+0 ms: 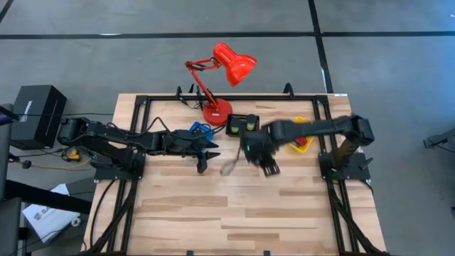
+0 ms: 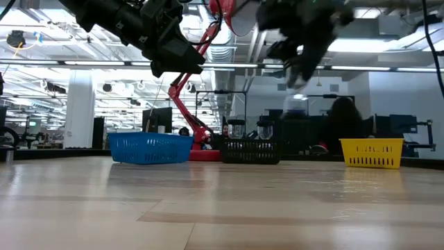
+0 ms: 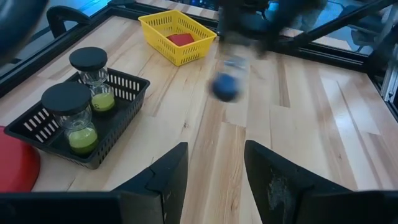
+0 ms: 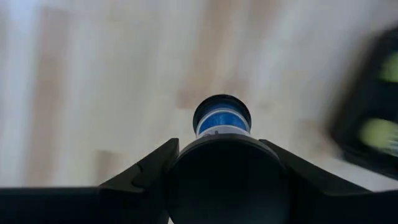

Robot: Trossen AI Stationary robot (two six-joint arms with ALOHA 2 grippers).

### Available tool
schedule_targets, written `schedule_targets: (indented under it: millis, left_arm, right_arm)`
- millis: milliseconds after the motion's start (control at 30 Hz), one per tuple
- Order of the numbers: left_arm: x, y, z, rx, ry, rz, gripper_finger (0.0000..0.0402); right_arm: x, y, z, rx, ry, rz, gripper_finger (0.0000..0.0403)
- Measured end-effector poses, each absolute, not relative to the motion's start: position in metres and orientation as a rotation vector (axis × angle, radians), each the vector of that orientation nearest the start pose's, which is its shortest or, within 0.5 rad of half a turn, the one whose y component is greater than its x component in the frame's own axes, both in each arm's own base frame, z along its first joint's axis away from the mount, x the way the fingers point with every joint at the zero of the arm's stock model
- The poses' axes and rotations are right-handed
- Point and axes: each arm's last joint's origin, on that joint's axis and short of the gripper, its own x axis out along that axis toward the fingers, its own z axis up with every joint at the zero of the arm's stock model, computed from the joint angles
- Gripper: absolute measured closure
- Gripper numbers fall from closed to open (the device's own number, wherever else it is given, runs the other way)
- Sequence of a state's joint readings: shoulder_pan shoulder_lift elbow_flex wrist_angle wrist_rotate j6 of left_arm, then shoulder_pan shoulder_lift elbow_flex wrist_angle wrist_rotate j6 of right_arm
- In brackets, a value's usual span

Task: Pick & Place Office items
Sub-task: Put the blue hourglass into the black bin

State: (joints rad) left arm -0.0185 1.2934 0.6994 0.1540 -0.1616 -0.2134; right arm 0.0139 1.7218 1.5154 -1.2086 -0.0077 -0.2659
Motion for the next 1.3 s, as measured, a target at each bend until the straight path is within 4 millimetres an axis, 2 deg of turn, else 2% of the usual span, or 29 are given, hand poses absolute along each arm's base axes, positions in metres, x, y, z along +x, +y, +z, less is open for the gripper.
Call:
schedule_targets:
  millis: [133,267,467,700,800,933,1067,1200,1300]
  left_arm:
    - [0.271,0.0,0.229,-0.163,0.424,0.189,0.0248]
    - [0.271,0.0,0.229,-0.137,0.428,0.184,0.0248]
    - [0.271,0.0,0.229,-0.136,0.428,0.184,0.0248]
    - [0.271,0.0,0.229,-0.136,0.428,0.183,0.0248]
    - [0.271,0.0,0.229,-0.136,0.428,0.183,0.0248]
    - [0.271,0.0,0.229,-0.137,0.428,0.179,0.0248]
    - [0.271,0.0,0.229,-0.138,0.428,0.179,0.0248]
    - [0.271,0.0,0.229,-0.146,0.427,0.18,0.0248]
    - [0.271,0.0,0.229,-0.147,0.426,0.181,0.0248]
  right_arm:
    - [0.329,-0.045,0.278,-0.208,1.36,0.129,0.021]
    - [0.326,-0.086,0.28,-0.177,1.315,0.045,0.0208]
    - [0.328,-0.121,0.284,-0.149,1.161,0.047,0.0205]
    - [0.323,-0.138,0.285,-0.114,1.143,-0.003,0.0207]
    - [0.325,-0.138,0.285,-0.119,1.129,-0.006,0.0198]
    - [0.327,-0.133,0.284,-0.126,1.132,0.008,0.021]
    - [0.335,-0.132,0.274,-0.128,1.149,0.021,0.021]
    - [0.34,-0.134,0.25,-0.106,1.249,0.059,0.0206]
    - [0.345,-0.136,0.245,-0.126,1.241,0.069,0.0203]
